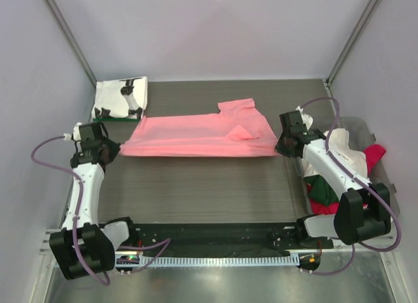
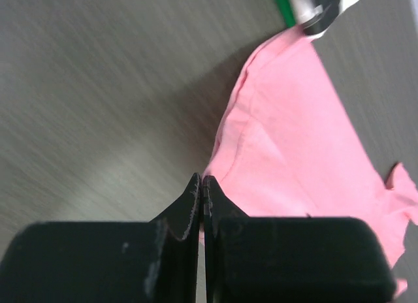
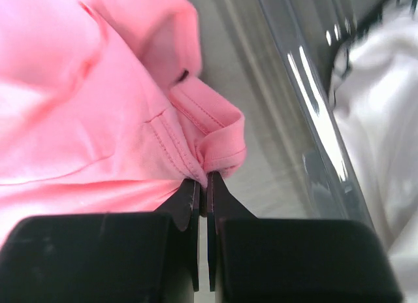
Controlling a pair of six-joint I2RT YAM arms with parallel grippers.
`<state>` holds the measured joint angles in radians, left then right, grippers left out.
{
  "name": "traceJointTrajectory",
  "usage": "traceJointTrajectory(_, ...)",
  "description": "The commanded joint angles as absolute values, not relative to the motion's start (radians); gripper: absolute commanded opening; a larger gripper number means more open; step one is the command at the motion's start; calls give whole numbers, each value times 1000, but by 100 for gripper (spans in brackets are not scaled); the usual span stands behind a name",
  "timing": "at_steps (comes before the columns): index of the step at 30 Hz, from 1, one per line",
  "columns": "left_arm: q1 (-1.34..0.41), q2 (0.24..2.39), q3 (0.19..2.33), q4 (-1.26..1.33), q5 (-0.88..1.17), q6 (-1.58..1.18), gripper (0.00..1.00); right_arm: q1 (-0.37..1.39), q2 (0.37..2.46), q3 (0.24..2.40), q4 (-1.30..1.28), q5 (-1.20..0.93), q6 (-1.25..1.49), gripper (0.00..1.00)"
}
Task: Fold and stack the t-shirts
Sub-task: Fold the tshirt
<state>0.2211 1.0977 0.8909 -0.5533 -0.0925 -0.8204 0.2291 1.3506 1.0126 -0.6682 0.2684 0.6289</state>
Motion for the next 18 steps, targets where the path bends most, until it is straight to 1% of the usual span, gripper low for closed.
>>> traceJointTrajectory(1,248,1057,778,-650,-109,-802,0,229,1316,864,-720,233,653,1)
traceJointTrajectory(2,250,1037,728,-647,-101,-813,0,232,1306,810,-709,223,660,1)
traceJointTrajectory(5,267,976,651,-661,-94,-859,0,233,1276,744,-703,180,675,1)
traceJointTrajectory(10,293,924,634,-709,-100,-900,2,250,1246,700,-715,117,716,1)
traceJointTrajectory(11,291,916,637,-727,-101,-908,3,252,1236,690,-713,76,730,1)
traceJointTrajectory(13,293,893,644,-744,-103,-922,5,259,1224,672,-710,45,770,11)
traceJointTrajectory(14,293,885,647,-765,-104,-930,7,271,1218,664,-710,31,778,16)
traceJointTrajectory(15,293,878,650,-776,-107,-933,10,276,1201,657,-710,28,787,25)
traceJointTrajectory(16,293,868,656,-788,-113,-936,13,284,1192,647,-712,25,799,30)
traceJointTrajectory(17,293,853,661,-811,-118,-942,29,290,1183,632,-722,25,817,35)
traceJointTrajectory(18,291,844,666,-821,-117,-946,43,305,1157,624,-729,25,828,49)
